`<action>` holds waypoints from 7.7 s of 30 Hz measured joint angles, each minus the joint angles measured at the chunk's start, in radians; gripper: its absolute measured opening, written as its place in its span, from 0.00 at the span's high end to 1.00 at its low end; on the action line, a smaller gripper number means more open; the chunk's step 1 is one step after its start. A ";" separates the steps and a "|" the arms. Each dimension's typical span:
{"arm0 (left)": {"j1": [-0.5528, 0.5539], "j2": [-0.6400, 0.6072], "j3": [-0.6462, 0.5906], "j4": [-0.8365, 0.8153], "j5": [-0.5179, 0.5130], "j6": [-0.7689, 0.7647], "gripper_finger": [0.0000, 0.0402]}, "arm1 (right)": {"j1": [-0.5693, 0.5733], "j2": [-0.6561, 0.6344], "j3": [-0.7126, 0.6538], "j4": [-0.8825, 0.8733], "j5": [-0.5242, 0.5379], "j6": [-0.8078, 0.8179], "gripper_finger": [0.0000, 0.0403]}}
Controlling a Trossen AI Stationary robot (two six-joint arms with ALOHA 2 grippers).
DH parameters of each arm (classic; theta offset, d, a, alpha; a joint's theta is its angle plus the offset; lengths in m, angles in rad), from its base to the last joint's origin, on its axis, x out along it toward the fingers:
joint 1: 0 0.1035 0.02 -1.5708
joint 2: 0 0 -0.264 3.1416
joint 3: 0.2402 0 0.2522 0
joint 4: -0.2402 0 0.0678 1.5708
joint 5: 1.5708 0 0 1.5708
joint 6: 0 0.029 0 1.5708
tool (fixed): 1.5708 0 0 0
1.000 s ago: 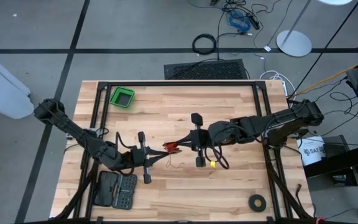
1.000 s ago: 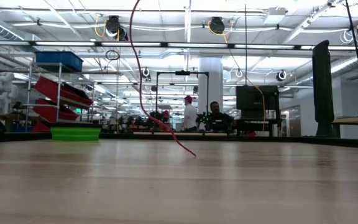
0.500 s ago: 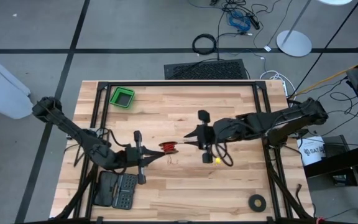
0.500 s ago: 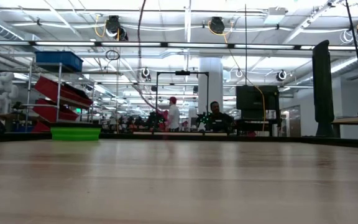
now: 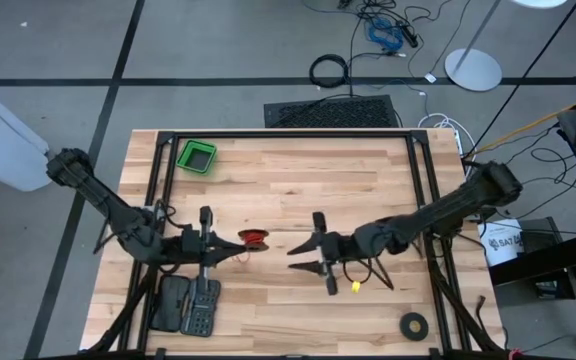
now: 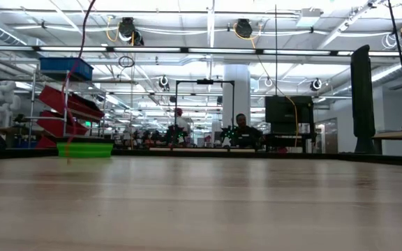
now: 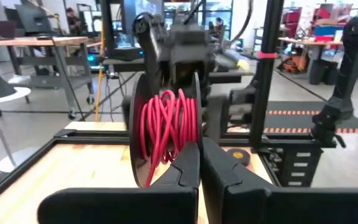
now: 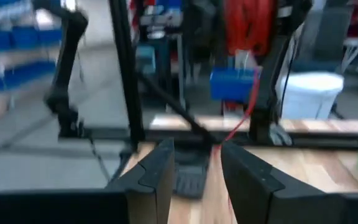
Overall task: Coil cords
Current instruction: Coil the red wire into the spool
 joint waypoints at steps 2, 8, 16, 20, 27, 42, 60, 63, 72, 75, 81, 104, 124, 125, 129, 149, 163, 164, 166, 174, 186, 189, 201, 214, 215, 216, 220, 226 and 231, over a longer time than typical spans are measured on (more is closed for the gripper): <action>0.000 -0.008 0.000 0.001 0.008 0.004 1.00 | -0.010 0.061 -0.035 0.167 0.002 0.011 0.70; 0.008 -0.008 0.000 0.002 0.015 0.026 1.00 | -0.028 0.278 0.029 0.351 -0.051 -0.025 0.64; 0.006 -0.008 0.000 0.005 0.015 0.027 1.00 | -0.061 0.478 0.221 0.289 -0.050 0.004 0.55; -0.001 -0.008 0.000 0.001 0.015 0.031 1.00 | -0.066 0.489 0.248 0.238 -0.051 0.002 0.58; -0.024 -0.008 0.000 0.002 0.015 0.029 1.00 | -0.073 0.477 0.249 0.201 -0.024 -0.021 0.66; -0.046 -0.008 0.000 0.005 -0.010 0.036 1.00 | -0.101 0.475 0.248 0.216 -0.067 -0.030 0.67; -0.049 -0.009 0.021 -0.011 -0.042 0.060 1.00 | -0.117 0.474 0.249 0.253 -0.160 -0.058 0.99; -0.060 -0.009 0.021 -0.020 -0.041 0.060 1.00 | -0.118 0.457 0.248 0.172 -0.155 -0.057 1.00; -0.104 -0.040 0.023 -0.119 -0.037 0.023 1.00 | -0.117 0.279 0.248 -0.271 -0.064 -0.052 1.00; -0.111 -0.041 0.023 -0.168 -0.038 -0.003 1.00 | -0.107 0.210 0.248 -0.421 -0.011 -0.046 1.00; -0.110 -0.041 0.023 -0.203 -0.069 -0.052 1.00 | -0.067 0.104 0.248 -0.577 0.005 -0.026 1.00; -0.089 -0.034 0.022 -0.229 -0.094 -0.135 1.00 | 0.001 0.065 0.416 -0.829 0.162 -0.093 1.00; -0.020 0.032 0.022 -0.233 0.133 -0.314 1.00 | 0.002 0.081 0.417 -0.666 0.321 -0.328 1.00; -0.016 0.039 0.022 -0.232 0.139 -0.315 1.00 | 0.002 0.087 0.417 -0.644 0.320 -0.340 1.00; 0.004 0.065 0.021 -0.227 0.180 -0.336 1.00 | 0.002 0.104 0.417 -0.603 0.319 -0.387 1.00; 0.075 0.153 0.021 -0.118 0.480 -0.252 1.00 | -0.005 0.112 0.417 -0.584 0.111 -0.407 1.00; 0.147 0.181 0.021 0.020 0.672 -0.124 1.00 | -0.002 0.111 0.417 -0.499 0.050 -0.356 1.00; 0.150 0.181 0.021 0.019 0.682 -0.123 1.00 | -0.002 0.111 0.417 -0.485 0.051 -0.357 1.00; 0.155 0.181 0.021 0.017 0.695 -0.123 1.00 | -0.002 0.111 0.417 -0.464 0.051 -0.357 1.00; 0.188 0.181 0.021 0.016 0.699 -0.103 1.00 | -0.005 0.111 0.417 -0.460 0.055 -0.352 1.00; 0.171 0.126 0.021 0.004 0.679 -0.099 1.00 | 0.030 0.096 0.417 -0.741 0.111 -0.268 1.00; 0.163 0.101 0.021 -0.026 0.632 -0.097 1.00 | 0.047 0.060 0.417 -0.833 0.112 -0.228 1.00; 0.157 0.060 0.021 -0.030 0.550 -0.078 1.00 | 0.146 -0.038 0.417 -1.040 0.156 -0.068 1.00; 0.157 0.110 0.022 0.135 0.690 -0.080 1.00 | 0.042 0.004 0.417 -0.679 0.197 -0.276 1.00; 0.159 0.122 0.022 0.141 0.700 -0.087 1.00 | 0.034 0.004 0.417 -0.652 0.197 -0.294 1.00; 0.160 0.133 0.022 0.149 0.709 -0.097 1.00 | 0.028 0.002 0.417 -0.633 0.196 -0.307 1.00; 0.177 0.177 0.022 0.202 0.768 -0.113 1.00 | -0.005 0.001 0.417 -0.603 0.182 -0.316 1.00; 0.191 0.221 0.035 0.290 0.861 -0.113 1.00 | -0.045 0.009 0.417 -0.628 0.124 -0.262 1.00; 0.193 0.264 0.084 0.299 0.893 -0.102 1.00 | -0.068 0.051 0.417 -0.588 0.077 -0.255 1.00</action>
